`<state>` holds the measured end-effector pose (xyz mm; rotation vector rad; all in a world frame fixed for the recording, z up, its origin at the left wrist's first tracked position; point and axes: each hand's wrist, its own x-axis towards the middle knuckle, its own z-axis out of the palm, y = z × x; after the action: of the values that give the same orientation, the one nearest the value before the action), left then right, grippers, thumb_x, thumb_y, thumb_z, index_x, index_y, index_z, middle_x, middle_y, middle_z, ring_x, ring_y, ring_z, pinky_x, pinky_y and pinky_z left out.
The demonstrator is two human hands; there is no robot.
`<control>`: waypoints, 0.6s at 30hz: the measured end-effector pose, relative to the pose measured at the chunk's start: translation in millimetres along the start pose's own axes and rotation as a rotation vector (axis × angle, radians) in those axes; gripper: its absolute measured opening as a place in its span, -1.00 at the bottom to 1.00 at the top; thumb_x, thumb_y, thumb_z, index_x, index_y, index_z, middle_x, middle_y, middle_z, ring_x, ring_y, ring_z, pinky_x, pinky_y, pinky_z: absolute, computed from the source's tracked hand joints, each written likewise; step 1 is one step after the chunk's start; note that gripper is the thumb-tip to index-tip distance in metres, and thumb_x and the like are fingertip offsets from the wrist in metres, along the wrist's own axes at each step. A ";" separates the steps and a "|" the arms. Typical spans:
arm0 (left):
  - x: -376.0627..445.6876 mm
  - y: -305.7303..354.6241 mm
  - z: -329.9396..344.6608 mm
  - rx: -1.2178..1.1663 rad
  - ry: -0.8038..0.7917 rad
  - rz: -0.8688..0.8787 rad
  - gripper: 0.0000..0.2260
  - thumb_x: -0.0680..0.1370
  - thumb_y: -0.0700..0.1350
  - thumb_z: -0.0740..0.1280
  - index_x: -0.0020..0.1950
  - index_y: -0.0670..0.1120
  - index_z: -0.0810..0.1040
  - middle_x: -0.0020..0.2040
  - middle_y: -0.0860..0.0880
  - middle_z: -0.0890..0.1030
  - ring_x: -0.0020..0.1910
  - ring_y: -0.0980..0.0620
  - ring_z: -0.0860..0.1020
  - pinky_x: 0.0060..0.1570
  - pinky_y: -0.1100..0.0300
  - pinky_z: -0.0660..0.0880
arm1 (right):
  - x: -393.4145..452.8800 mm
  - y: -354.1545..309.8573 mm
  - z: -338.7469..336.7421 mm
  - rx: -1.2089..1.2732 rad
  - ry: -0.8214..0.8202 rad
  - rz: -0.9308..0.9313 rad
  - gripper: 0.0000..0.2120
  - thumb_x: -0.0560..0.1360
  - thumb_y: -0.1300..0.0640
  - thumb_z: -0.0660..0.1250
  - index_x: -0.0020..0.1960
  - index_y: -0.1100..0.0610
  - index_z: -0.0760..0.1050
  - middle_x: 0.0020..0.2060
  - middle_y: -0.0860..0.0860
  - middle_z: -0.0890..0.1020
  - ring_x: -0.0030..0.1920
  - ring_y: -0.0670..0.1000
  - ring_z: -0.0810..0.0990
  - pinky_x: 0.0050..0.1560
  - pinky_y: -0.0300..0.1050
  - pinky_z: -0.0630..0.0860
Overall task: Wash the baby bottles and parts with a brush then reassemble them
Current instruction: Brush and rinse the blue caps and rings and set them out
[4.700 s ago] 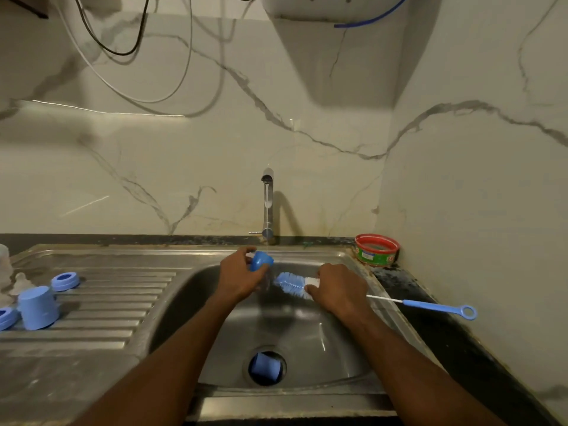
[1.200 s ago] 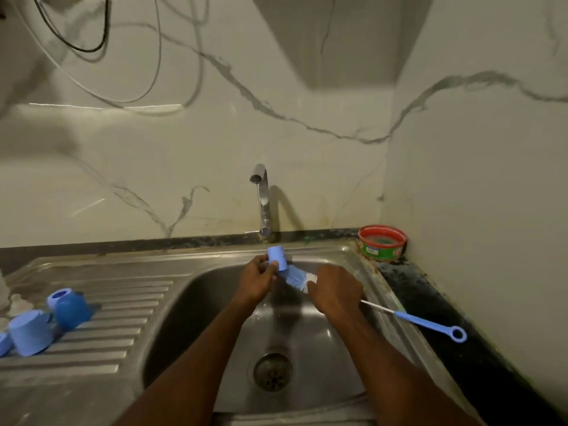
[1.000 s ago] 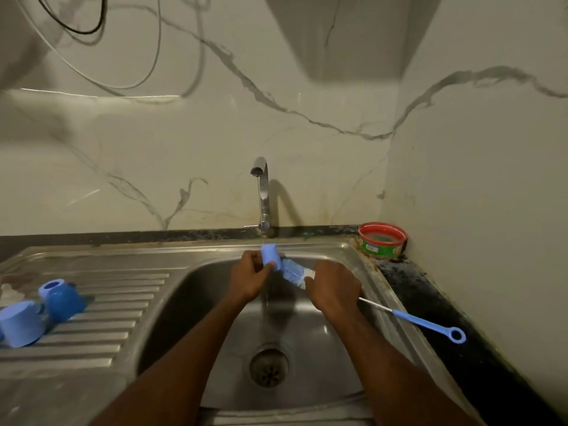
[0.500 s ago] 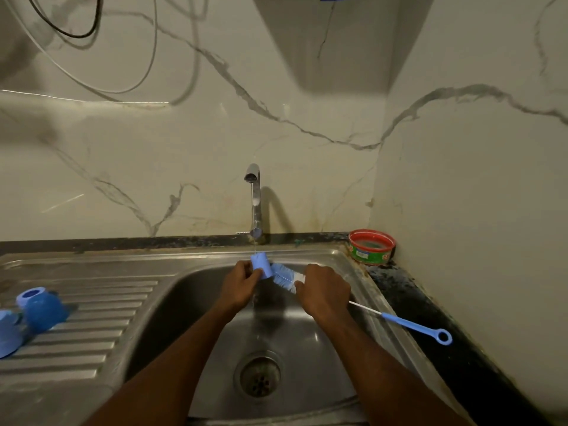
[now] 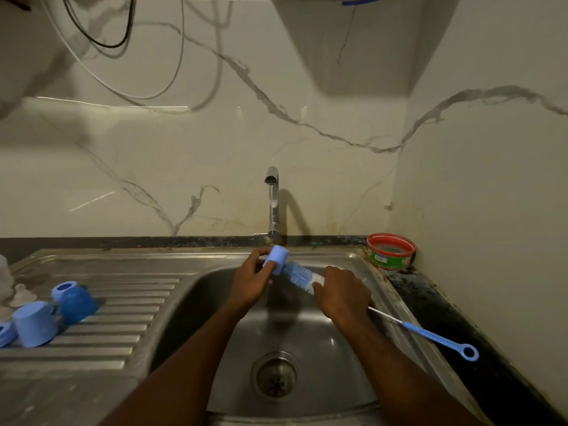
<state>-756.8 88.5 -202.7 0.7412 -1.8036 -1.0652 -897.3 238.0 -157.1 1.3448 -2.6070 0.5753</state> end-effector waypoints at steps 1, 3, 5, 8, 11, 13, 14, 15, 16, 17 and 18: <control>0.8 1.2 0.6 -0.041 0.026 -0.058 -0.73 0.65 -0.01 0.33 0.35 0.03 0.47 0.18 -0.05 0.60 0.08 0.01 0.64 0.01 0.06 0.66 | 0.3 0.2 -0.2 0.001 -0.003 0.001 -0.64 0.59 -0.17 0.33 0.27 0.02 0.50 0.16 0.03 0.63 0.13 0.05 0.61 -0.07 -0.10 0.43; 2.5 1.4 0.8 -0.096 0.054 -0.178 -0.72 0.64 -0.04 0.34 0.34 -0.03 0.48 0.18 -0.12 0.59 0.06 -0.03 0.64 -0.09 0.15 0.66 | 0.3 -0.2 0.1 0.002 -0.010 0.000 -0.64 0.58 -0.16 0.34 0.27 0.02 0.51 0.15 0.03 0.63 0.11 0.05 0.61 -0.11 -0.13 0.39; 3.1 2.9 0.6 -0.128 0.034 -0.240 -0.72 0.62 -0.08 0.37 0.33 -0.06 0.48 0.18 -0.12 0.58 0.07 -0.04 0.64 -0.13 0.21 0.63 | -0.5 -1.2 -0.1 0.007 -0.010 -0.003 -0.63 0.58 -0.16 0.34 0.27 0.02 0.50 0.15 0.03 0.63 0.12 0.05 0.61 -0.10 -0.13 0.41; 4.5 7.6 1.9 -0.196 0.043 -0.299 -0.71 0.62 -0.09 0.37 0.32 -0.11 0.48 0.10 -0.11 0.61 0.01 -0.03 0.65 -0.11 0.19 0.62 | 0.0 -3.9 -3.5 0.062 0.028 -0.005 -0.65 0.58 -0.16 0.33 0.26 0.02 0.48 0.13 0.04 0.63 0.09 0.06 0.63 -0.07 -0.08 0.50; 6.6 9.4 3.6 -0.219 0.038 -0.390 -0.75 0.66 -0.11 0.31 0.29 -0.19 0.49 -0.01 -0.16 0.65 -0.06 -0.08 0.66 0.08 -0.02 0.62 | -1.8 -9.5 -10.6 0.105 0.130 -0.011 -0.67 0.61 -0.14 0.27 0.27 0.02 0.44 0.10 0.04 0.64 0.03 0.05 0.64 -0.13 -0.08 0.52; 6.2 8.9 2.4 -0.184 -0.012 -0.363 -0.70 0.66 -0.08 0.31 0.33 -0.22 0.49 0.05 -0.18 0.65 -0.02 -0.10 0.67 0.13 -0.05 0.62 | -4.2 -13.8 -13.4 0.093 0.185 -0.031 -0.69 0.63 -0.13 0.23 0.29 0.01 0.43 0.09 0.04 0.64 0.03 0.07 0.64 -0.15 -0.09 0.49; 3.8 10.1 1.2 -0.177 -0.056 -0.319 -0.69 0.66 -0.07 0.31 0.34 -0.20 0.48 0.09 -0.18 0.64 0.01 -0.09 0.67 0.13 -0.02 0.62 | -5.3 -16.0 -14.4 0.088 0.189 -0.043 -0.70 0.64 -0.12 0.21 0.30 0.00 0.43 0.09 0.04 0.64 0.04 0.08 0.64 -0.16 -0.10 0.44; 0.6 12.3 0.3 -0.180 -0.120 -0.269 -0.69 0.65 -0.05 0.32 0.34 -0.16 0.49 0.14 -0.16 0.63 0.05 -0.07 0.67 0.13 0.01 0.63 | -5.4 -18.6 -15.0 0.088 0.179 -0.056 -0.70 0.65 -0.11 0.20 0.31 0.00 0.44 0.10 0.03 0.64 0.05 0.07 0.64 -0.16 -0.12 0.39; -3.2 15.1 0.1 -0.190 -0.198 -0.229 -0.69 0.64 -0.05 0.34 0.35 -0.12 0.49 0.19 -0.14 0.62 0.10 -0.06 0.66 0.15 0.02 0.62 | -5.4 -21.0 -15.7 0.090 0.165 -0.068 -0.70 0.66 -0.11 0.19 0.32 -0.01 0.44 0.12 0.02 0.64 0.05 0.06 0.63 -0.16 -0.13 0.36; -6.6 16.8 0.4 -0.192 -0.269 -0.199 -0.69 0.63 -0.04 0.35 0.36 -0.08 0.50 0.22 -0.10 0.61 0.14 -0.04 0.64 0.18 0.01 0.61 | -4.9 -23.5 -16.6 0.094 0.154 -0.078 -0.69 0.66 -0.11 0.19 0.33 0.00 0.44 0.13 0.02 0.63 0.06 0.04 0.62 -0.15 -0.14 0.36; -8.2 17.5 1.5 -0.185 -0.313 -0.173 -0.67 0.62 -0.04 0.37 0.37 -0.05 0.50 0.25 -0.07 0.61 0.18 -0.03 0.63 0.20 0.01 0.60 | -4.2 -25.2 -18.2 0.098 0.149 -0.086 -0.68 0.67 -0.11 0.19 0.34 0.00 0.43 0.14 0.01 0.63 0.06 0.03 0.62 -0.14 -0.15 0.37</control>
<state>-755.6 103.6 -190.7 0.6540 -1.8901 -1.5098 -875.1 235.3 -135.1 1.3777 -2.4193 0.7675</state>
